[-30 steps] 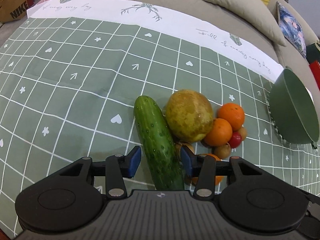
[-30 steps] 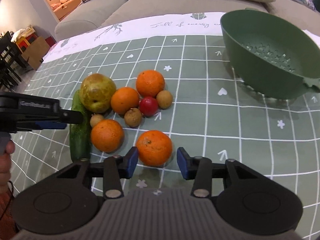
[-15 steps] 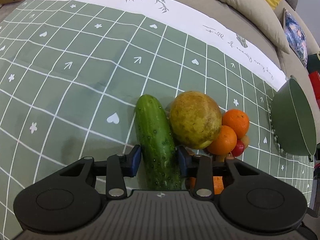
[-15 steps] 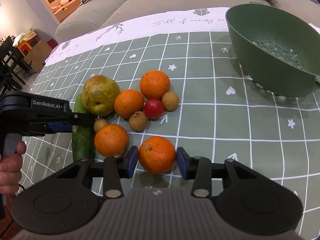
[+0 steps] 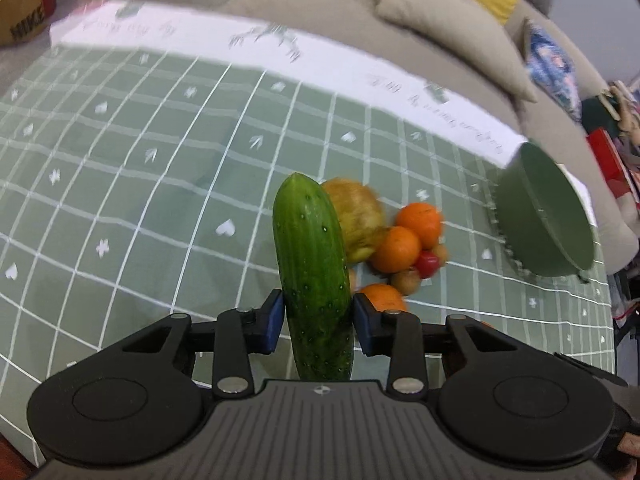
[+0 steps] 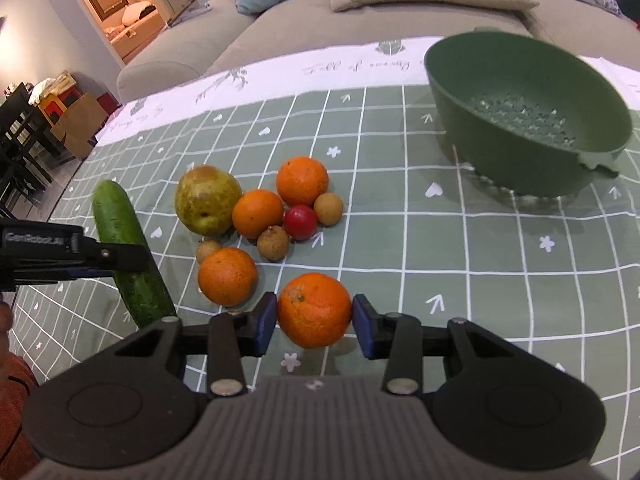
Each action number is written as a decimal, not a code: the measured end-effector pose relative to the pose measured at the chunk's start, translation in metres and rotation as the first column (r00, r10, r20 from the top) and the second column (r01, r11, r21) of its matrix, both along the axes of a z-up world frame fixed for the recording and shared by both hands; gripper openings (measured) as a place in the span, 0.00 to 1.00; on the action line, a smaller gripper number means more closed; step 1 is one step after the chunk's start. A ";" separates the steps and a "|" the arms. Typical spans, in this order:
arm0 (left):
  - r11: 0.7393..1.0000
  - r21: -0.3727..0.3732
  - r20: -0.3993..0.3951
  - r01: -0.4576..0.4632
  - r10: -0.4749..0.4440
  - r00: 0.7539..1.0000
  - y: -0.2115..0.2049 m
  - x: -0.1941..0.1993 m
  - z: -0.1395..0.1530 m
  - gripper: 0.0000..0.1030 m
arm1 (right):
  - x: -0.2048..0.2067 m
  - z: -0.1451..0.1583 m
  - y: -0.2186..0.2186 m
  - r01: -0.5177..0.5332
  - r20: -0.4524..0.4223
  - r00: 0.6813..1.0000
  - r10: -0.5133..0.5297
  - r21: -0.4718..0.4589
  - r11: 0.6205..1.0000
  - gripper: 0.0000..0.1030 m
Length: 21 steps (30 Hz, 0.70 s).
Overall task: Organize fruits
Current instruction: 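Carry the cucumber with the left tool while the right tool carries the orange over the colander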
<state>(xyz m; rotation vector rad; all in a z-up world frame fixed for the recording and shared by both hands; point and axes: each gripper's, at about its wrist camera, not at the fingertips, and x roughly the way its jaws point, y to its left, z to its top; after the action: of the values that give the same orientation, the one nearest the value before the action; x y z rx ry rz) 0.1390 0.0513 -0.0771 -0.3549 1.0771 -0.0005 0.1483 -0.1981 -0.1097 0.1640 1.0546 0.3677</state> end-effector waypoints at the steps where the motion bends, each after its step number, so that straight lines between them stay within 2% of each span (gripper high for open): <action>1: 1.000 0.009 0.019 0.012 -0.012 1.000 -0.004 -0.003 0.007 0.39 | -0.002 0.003 -0.002 0.002 0.009 1.000 -0.002 0.002 1.000 0.37; 8: 0.994 0.025 0.128 0.107 -0.110 0.986 -0.036 -0.002 0.053 0.39 | -0.008 0.035 -0.018 -0.005 0.113 0.994 0.007 -0.014 1.000 0.37; 12: 0.985 -0.009 0.154 0.170 -0.166 0.974 -0.063 0.019 0.067 0.39 | 0.001 0.053 -0.035 -0.009 0.168 0.986 0.016 -0.044 0.999 0.36; 17: 0.966 -0.045 0.185 0.255 -0.243 0.952 -0.103 0.050 0.079 0.39 | 0.029 0.075 -0.064 0.000 0.237 0.971 0.024 -0.100 0.995 0.36; 21: 0.954 -0.060 0.189 0.295 -0.279 0.941 -0.137 0.084 0.080 0.39 | 0.063 0.075 -0.085 0.023 0.253 0.967 0.024 -0.182 0.983 0.36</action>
<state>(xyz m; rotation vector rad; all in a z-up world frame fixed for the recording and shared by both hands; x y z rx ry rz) 0.2232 -0.0861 0.0025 -0.2679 0.9441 -0.3360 0.2116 -0.2833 -0.0348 -0.0486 0.8287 0.2810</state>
